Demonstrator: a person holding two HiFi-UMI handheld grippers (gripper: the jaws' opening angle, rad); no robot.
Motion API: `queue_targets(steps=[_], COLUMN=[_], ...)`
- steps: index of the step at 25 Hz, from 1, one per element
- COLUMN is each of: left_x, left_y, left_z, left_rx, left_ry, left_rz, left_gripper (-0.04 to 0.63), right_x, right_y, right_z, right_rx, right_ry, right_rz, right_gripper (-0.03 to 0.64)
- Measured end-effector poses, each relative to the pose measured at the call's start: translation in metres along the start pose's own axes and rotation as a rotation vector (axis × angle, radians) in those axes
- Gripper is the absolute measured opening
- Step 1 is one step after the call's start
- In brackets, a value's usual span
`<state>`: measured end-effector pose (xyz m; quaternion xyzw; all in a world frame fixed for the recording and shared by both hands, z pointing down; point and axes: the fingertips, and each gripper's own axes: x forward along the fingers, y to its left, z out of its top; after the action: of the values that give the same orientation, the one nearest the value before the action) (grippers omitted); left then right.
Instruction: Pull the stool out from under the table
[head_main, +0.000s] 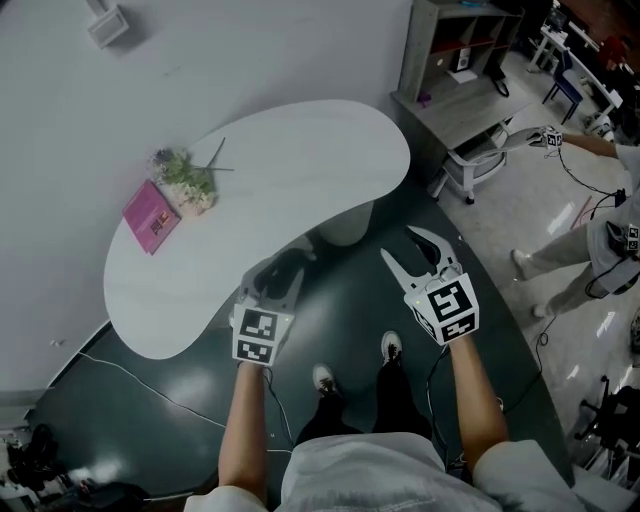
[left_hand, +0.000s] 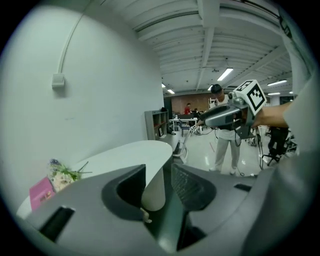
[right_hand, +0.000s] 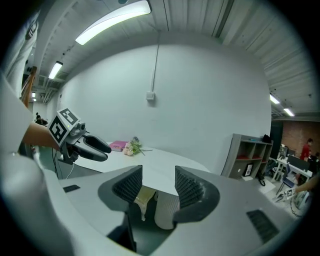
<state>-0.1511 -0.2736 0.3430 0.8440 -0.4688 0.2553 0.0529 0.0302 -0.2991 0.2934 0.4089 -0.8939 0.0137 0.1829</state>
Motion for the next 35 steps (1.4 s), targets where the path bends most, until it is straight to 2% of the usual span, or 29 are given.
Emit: queue_targets(steps=[10,13,16,24,28,32,35], left_x=[0.066,0.083,0.099,0.148,0.192,0.236,0.264], left_y=[-0.019,-0.020,-0.016,-0.007,0.003,0.002,-0.003], left_z=[-0.081,-0.115,-0.154,-0.238,-0.263,-0.296,-0.330], left_rx=[-0.068,-0.129,-0.194,-0.277,-0.311,-0.341,-0.365], left_ry=[0.063,0.086,0.108,0.179,0.159,0.140,0.148], left_rz=[-0.118,-0.133,-0.123,-0.100,-0.073,-0.040,-0.030], left_gripper=[0.163,0.163,0.167,0.187,0.196,0.201,0.204], right_x=[0.045,0.059,0.072,0.109,0.140,0.152,0.160], right_y=[0.019,0.029,0.036,0.040,0.032,0.017,0.015], right_z=[-0.078,-0.112,-0.150,-0.235,-0.263,-0.287,-0.326], right_rx=[0.052,0.065,0.082,0.174,0.167,0.140,0.139], right_ry=[0.072,0.100,0.136,0.203,0.215,0.191,0.204], right_rz=[-0.006,-0.007,-0.010,0.025,0.052,0.016,0.023], right_gripper=[0.221,0.221,0.221,0.221,0.221,0.222,0.222])
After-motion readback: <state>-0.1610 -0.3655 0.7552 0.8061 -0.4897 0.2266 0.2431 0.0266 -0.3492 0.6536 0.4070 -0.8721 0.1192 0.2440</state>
